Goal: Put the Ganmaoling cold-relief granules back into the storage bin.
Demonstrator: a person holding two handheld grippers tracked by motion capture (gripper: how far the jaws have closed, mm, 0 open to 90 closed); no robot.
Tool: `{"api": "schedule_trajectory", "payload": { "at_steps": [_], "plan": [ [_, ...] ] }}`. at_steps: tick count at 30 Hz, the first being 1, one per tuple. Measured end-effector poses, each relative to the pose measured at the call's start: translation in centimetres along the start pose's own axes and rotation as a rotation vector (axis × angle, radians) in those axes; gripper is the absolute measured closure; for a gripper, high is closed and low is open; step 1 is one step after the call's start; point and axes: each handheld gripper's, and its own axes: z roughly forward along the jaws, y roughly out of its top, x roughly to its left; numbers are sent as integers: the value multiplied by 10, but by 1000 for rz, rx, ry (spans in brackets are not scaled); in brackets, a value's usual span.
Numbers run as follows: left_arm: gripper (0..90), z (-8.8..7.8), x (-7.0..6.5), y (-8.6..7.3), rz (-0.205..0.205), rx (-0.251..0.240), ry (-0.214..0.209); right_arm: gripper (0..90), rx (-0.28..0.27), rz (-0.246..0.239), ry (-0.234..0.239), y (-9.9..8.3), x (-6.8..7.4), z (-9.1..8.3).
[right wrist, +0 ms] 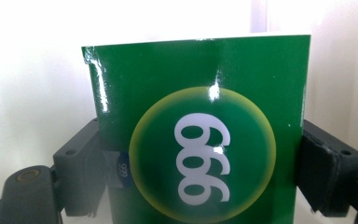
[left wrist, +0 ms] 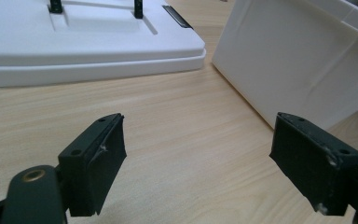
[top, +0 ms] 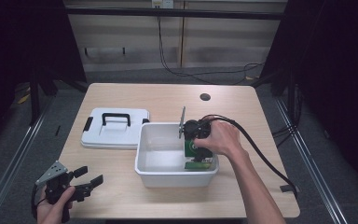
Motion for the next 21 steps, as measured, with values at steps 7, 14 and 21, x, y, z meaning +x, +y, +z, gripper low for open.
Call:
{"api": "schedule_trajectory", "payload": {
  "at_steps": [7,14,21],
  "plan": [
    [173,0,0,0,-1,1,0,151,3,12,0,1,0,6],
    [173,0,0,0,-1,2,-2,150,15,14,-4,1,0,13],
    [174,0,0,0,-2,0,-1,148,38,16,-13,2,1,20]
  ]
}}
